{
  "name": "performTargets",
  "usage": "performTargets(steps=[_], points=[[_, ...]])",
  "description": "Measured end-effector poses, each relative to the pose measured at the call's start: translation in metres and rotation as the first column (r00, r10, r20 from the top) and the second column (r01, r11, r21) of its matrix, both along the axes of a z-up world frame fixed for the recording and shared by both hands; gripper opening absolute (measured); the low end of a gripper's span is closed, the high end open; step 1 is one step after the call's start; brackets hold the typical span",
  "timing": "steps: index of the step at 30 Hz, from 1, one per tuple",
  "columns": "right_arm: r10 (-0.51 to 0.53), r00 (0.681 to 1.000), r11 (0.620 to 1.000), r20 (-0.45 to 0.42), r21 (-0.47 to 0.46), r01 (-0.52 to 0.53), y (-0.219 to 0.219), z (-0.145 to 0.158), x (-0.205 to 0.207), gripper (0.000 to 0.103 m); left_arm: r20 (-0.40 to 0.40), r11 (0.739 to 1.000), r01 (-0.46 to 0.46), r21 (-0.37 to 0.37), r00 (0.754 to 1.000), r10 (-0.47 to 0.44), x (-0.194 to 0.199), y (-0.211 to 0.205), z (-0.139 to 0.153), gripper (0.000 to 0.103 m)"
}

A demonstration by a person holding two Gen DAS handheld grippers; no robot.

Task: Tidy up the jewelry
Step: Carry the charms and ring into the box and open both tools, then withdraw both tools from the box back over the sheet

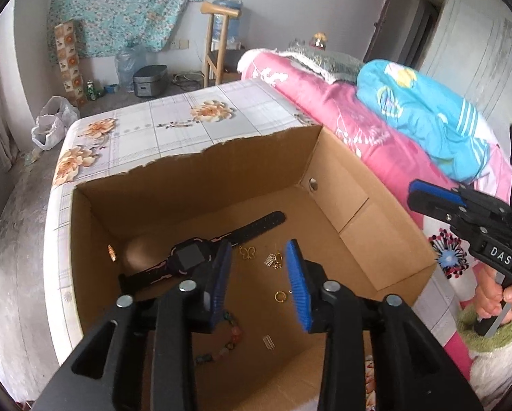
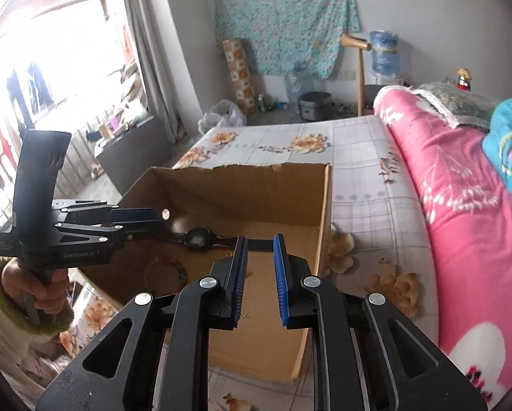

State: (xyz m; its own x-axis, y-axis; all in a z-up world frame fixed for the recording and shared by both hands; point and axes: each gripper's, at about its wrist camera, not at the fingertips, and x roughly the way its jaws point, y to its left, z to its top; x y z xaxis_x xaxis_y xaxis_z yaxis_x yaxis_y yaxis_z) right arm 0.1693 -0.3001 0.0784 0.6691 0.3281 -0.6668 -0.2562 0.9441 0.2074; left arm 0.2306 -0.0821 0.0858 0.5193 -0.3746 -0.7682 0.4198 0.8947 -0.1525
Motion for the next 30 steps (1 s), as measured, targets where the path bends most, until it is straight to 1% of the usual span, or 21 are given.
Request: performTargets(steps=[1, 3, 4, 6, 7, 8, 9, 10, 11, 12, 14, 17, 20, 25, 27, 30], points=[[-0.009, 1.0, 1.0, 0.005, 0.003, 0.009, 0.0, 0.001, -0.003, 0.019, 0.007, 1.0, -0.006, -0.006, 1.0, 0.006, -0.006, 0.002, 0.002, 0.037], [-0.023, 1.0, 1.0, 0.016, 0.015, 0.023, 0.0, 0.003, -0.014, 0.025, 0.021, 1.0, -0.014, -0.012, 1.0, 0.014, -0.016, 0.007, 0.006, 0.042], [-0.03, 0.999, 0.999, 0.022, 0.026, 0.03, 0.001, 0.004, -0.021, 0.027, 0.026, 1.0, -0.017, -0.013, 1.0, 0.017, -0.02, 0.008, 0.007, 0.044], [-0.043, 0.999, 0.998, 0.029, 0.045, 0.041, 0.001, 0.007, -0.035, 0.032, 0.044, 0.999, -0.028, -0.018, 0.999, 0.029, -0.036, 0.013, 0.011, 0.05], [-0.047, 0.998, 0.998, 0.031, 0.053, 0.045, 0.002, 0.009, -0.04, 0.034, 0.049, 0.999, -0.031, -0.02, 0.998, 0.032, -0.041, 0.014, 0.011, 0.053], [-0.051, 0.998, 0.997, 0.032, 0.062, 0.049, 0.002, 0.009, -0.045, 0.035, 0.057, 0.999, -0.039, -0.021, 0.998, 0.04, -0.05, 0.017, 0.013, 0.058], [-0.055, 0.998, 0.996, 0.031, 0.074, 0.053, 0.002, 0.01, -0.052, 0.037, 0.061, 0.999, -0.044, -0.021, 0.997, 0.046, -0.056, 0.02, 0.015, 0.061], [-0.058, 0.998, 0.995, 0.031, 0.08, 0.055, 0.002, 0.011, -0.056, 0.038, 0.066, 0.998, -0.052, -0.023, 0.996, 0.053, -0.064, 0.024, 0.016, 0.062], [-0.061, 0.998, 0.995, 0.03, 0.085, 0.059, 0.003, 0.011, -0.062, 0.04, 0.07, 0.998, -0.059, -0.025, 0.996, 0.06, -0.071, 0.027, 0.017, 0.066], [-0.063, 0.998, 0.994, 0.03, 0.088, 0.06, 0.004, 0.011, -0.067, 0.041, 0.072, 0.998, -0.066, -0.025, 0.995, 0.068, -0.077, 0.03, 0.018, 0.07], [-0.062, 0.998, 0.994, 0.029, 0.087, 0.059, 0.006, 0.012, -0.076, 0.043, 0.081, 0.996, -0.087, -0.016, 0.993, 0.088, -0.091, 0.036, 0.02, 0.074], [-0.063, 0.997, 0.996, 0.032, 0.063, 0.061, 0.012, 0.012, -0.091, 0.045, 0.097, 0.994, -0.112, 0.007, 0.989, 0.111, -0.11, 0.045, 0.02, 0.081], [-0.063, 0.997, 0.997, 0.032, 0.044, 0.062, 0.016, 0.01, -0.104, 0.047, 0.113, 0.99, -0.138, 0.038, 0.985, 0.133, -0.128, 0.053, 0.017, 0.083], [-0.085, 0.996, 0.996, 0.022, 0.025, 0.085, 0.016, 0.002, -0.12, 0.048, 0.104, 0.98, -0.186, 0.071, 0.978, 0.179, -0.148, 0.065, 0.005, 0.086], [-0.096, 0.995, 0.995, 0.009, 0.02, 0.096, 0.014, -0.003, -0.123, 0.048, 0.101, 0.975, -0.203, 0.086, 0.976, 0.194, -0.154, 0.069, 0.0, 0.086], [-0.103, 0.994, 0.994, -0.033, 0.02, 0.104, 0.013, -0.017, -0.128, 0.048, 0.081, 0.967, -0.231, 0.109, 0.971, 0.223, -0.162, 0.074, -0.012, 0.087]])
